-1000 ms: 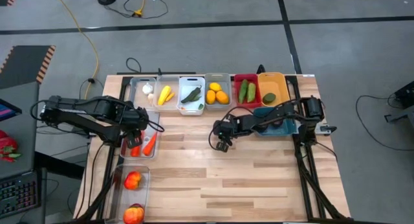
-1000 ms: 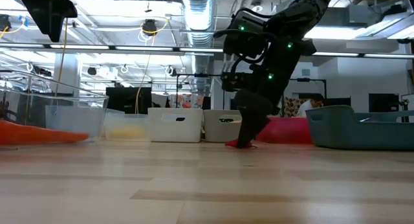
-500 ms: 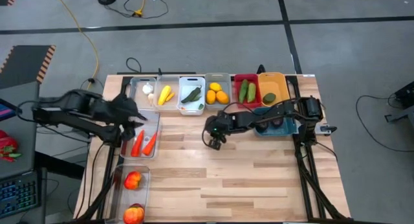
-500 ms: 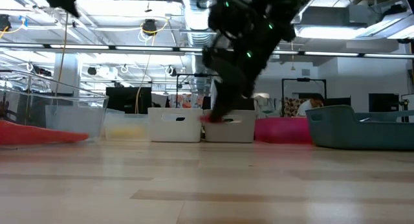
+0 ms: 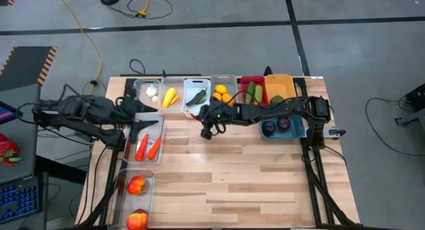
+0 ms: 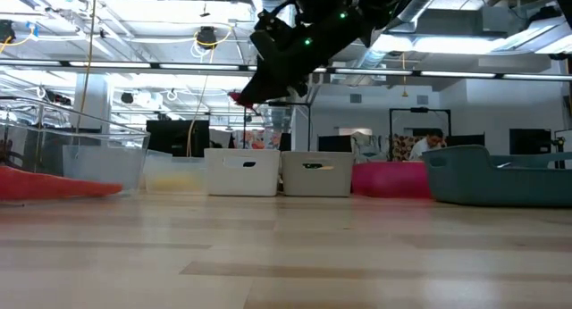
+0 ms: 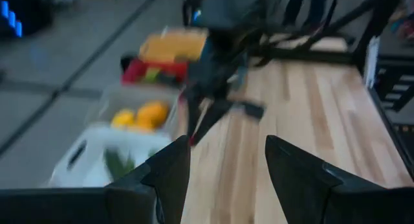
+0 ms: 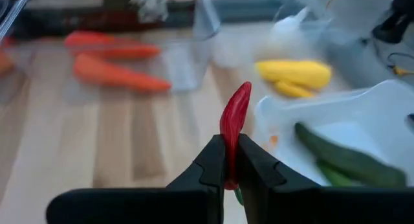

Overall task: Sort produce into baskets
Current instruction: Put the red chili pepper into the white bin

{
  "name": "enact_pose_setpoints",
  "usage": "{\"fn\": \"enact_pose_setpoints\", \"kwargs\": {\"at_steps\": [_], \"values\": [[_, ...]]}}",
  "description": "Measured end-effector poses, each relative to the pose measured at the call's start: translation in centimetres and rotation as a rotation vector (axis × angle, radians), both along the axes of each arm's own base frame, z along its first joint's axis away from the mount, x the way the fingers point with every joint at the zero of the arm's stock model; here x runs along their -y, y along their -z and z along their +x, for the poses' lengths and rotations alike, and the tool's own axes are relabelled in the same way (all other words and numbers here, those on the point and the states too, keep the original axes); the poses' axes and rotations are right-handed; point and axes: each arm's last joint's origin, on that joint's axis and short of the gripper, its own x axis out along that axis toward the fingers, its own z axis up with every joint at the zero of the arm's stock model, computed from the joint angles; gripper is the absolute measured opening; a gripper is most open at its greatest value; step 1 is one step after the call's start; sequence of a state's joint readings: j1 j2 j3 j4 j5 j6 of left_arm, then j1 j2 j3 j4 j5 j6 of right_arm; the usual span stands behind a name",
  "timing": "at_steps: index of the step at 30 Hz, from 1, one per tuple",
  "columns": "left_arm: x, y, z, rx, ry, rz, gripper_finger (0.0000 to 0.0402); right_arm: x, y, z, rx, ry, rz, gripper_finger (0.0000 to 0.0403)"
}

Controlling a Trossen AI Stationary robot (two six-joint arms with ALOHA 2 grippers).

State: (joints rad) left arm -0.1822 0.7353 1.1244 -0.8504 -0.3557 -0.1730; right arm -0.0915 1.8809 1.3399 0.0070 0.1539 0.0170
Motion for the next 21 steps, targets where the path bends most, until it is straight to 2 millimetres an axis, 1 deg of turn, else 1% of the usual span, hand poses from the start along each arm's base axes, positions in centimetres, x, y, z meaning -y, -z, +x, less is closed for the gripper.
{"fn": "enact_pose_setpoints", "kwargs": {"at_steps": [3, 7, 11, 16, 21], "values": [[0.3, 1.5, 1.3, 0.101, 0.044, 0.067, 0.0187, 1.4, -0.2, 0.1, 0.042, 0.032, -0.004, 0.0058], [0.7, 4.8, 3.0, 0.209, 0.067, 0.105, 0.0187, 3.1, -0.2, -0.1, 0.052, 0.072, -0.006, 0.0058], [1.0, 8.2, 4.2, 0.281, 0.109, 0.086, 0.0187, 4.4, -0.3, -0.3, 0.062, 0.108, -0.002, 0.0058], [1.5, 11.7, 4.8, 0.418, 0.224, 0.061, 0.0187, 5.6, -0.6, -0.4, 0.095, 0.135, -0.008, 0.0058], [1.5, 14.8, 4.5, 0.519, 0.231, 0.058, 0.0187, 6.6, -0.6, -0.6, 0.099, 0.159, -0.010, 0.0058]]}}
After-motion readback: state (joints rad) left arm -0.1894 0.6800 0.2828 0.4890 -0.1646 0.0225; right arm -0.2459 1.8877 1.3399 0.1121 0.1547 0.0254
